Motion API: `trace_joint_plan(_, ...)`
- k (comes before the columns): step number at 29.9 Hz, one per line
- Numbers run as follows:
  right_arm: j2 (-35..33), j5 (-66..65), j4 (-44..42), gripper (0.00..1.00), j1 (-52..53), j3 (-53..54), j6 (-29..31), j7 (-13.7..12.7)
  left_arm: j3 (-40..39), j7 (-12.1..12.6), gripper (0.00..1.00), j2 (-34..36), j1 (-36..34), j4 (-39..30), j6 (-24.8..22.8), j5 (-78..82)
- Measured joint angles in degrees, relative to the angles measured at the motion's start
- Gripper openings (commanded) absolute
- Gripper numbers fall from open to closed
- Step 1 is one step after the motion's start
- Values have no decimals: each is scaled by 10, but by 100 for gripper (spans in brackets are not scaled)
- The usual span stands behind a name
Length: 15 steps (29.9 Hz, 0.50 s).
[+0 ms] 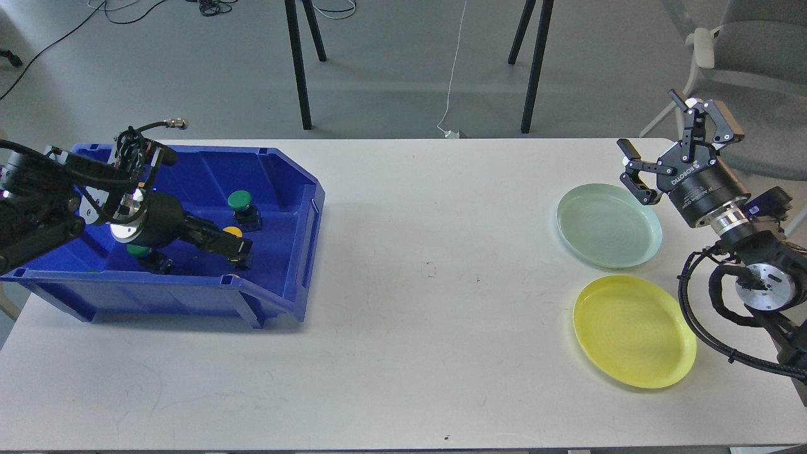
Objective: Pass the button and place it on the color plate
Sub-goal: 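Grasp the yellow-capped button with the left gripper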
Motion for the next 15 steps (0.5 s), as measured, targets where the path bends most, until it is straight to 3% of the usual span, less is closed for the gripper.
trace_joint_plan(10,-4,1,1,99,-9,2,0,0,0,0,94,-23,10,31,2,0)
trace_joint_plan(12,-5,1,1,99,-11,2,0,0,0,0,86,-25,12,34,3,-1)
trace_joint_plan(14,-5,1,1,99,-13,2,0,0,0,0,68,-26,15,34,3,-3)
trace_joint_plan(15,-5,1,1,99,-13,3,0,0,0,0,66,-26,15,35,3,-3)
